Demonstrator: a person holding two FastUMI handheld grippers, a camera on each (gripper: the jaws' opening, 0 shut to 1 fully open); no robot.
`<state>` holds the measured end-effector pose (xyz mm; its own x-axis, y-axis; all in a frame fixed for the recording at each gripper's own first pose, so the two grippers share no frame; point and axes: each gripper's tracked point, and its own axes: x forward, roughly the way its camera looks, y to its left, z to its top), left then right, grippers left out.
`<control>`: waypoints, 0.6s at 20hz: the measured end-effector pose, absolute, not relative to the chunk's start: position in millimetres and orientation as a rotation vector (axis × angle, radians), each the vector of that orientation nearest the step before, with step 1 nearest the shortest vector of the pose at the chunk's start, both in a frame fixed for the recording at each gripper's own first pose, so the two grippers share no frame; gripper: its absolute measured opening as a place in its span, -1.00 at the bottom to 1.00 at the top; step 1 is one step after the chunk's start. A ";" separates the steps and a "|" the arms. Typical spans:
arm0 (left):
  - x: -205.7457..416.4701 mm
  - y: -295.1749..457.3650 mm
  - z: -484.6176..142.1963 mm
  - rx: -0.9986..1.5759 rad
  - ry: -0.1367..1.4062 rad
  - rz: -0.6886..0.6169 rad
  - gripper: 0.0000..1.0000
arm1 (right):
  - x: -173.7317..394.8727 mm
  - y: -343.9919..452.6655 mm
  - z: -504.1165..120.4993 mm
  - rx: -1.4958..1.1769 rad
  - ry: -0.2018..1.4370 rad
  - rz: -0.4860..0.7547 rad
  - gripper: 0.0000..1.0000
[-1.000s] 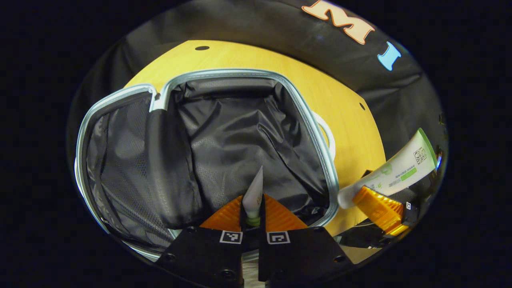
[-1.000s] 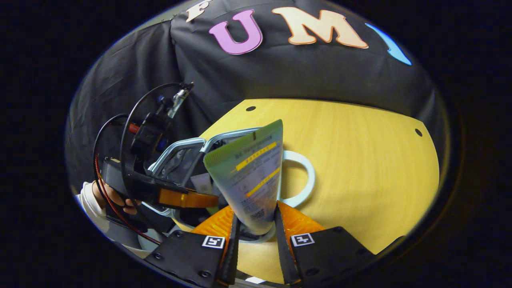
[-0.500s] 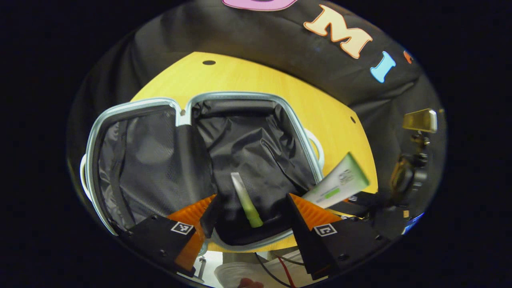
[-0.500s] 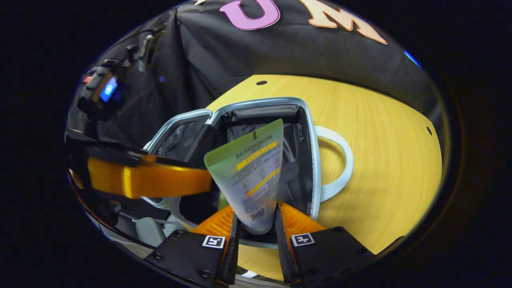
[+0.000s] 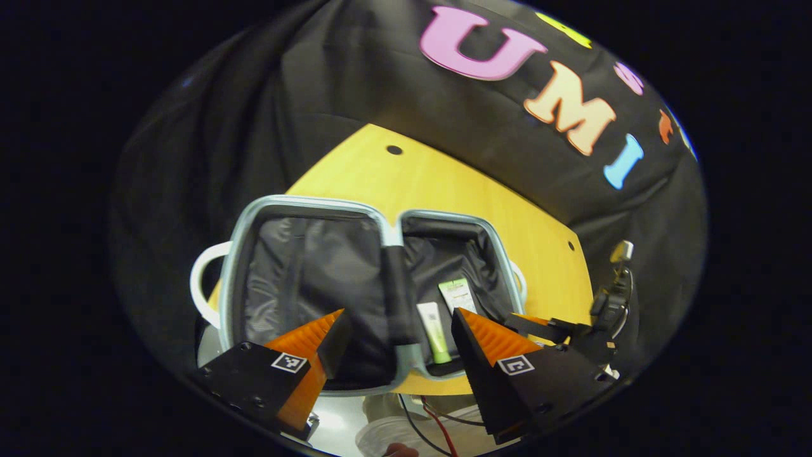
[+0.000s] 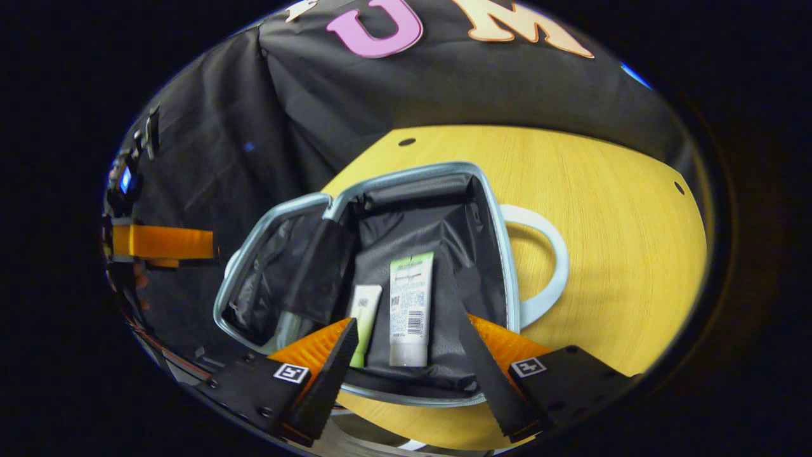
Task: First open the suitcase, pack the skin care products into it, and then close the suitcase.
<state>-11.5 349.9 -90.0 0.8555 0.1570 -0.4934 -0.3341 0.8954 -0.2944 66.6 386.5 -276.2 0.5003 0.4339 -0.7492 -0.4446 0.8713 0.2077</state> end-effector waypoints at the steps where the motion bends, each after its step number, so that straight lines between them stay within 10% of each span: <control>1: -20.3 368.5 -90.5 -0.381 0.472 0.297 0.87 | 69.1 381.2 -273.6 -0.004 0.890 0.522 0.96; 12: -89.0 526.5 -119.1 -0.451 0.428 0.559 0.86 | 103.0 290.2 -233.6 0.045 0.788 0.295 0.96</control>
<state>-89.0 526.5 -119.1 0.7660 0.4053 -0.4989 -0.5873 0.7568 -0.2870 103.0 290.2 -233.6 0.6665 0.2776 -0.6919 -0.2442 0.9582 0.1492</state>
